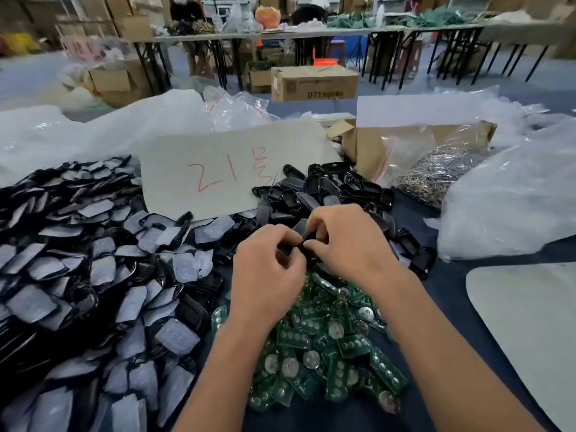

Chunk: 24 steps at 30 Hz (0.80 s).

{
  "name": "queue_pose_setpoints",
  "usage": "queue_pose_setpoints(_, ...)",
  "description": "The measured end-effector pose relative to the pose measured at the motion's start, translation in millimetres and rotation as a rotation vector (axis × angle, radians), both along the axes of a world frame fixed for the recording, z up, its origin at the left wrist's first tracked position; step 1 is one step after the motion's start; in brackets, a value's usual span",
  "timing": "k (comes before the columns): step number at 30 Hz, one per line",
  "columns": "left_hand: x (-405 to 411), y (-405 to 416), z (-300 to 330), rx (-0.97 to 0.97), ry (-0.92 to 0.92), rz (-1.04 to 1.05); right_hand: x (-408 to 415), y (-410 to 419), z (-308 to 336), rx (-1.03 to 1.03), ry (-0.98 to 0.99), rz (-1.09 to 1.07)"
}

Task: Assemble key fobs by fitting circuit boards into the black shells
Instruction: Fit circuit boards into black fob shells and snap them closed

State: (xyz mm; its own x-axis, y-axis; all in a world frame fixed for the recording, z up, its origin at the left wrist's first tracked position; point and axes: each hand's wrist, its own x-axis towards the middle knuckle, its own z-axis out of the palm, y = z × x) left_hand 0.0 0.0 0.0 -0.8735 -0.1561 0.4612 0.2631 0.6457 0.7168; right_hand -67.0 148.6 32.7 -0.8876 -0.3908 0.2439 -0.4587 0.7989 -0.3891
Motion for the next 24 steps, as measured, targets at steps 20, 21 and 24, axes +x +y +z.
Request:
queue_pose_setpoints(20,-28.4,-22.3,-21.6,0.316,-0.028,-0.092,-20.9,4.9,-37.0,-0.36,0.115,0.154)
queue_pose_setpoints(21,-29.0,-21.5,-21.2,0.344,-0.031,-0.099,-18.7,1.2,-37.4,-0.422,0.039,0.176)
queue_pose_setpoints(24,-29.4,-21.7,-20.6,0.377,-0.027,-0.076,-13.8,-8.1,-41.6,-0.464,-0.009,0.203)
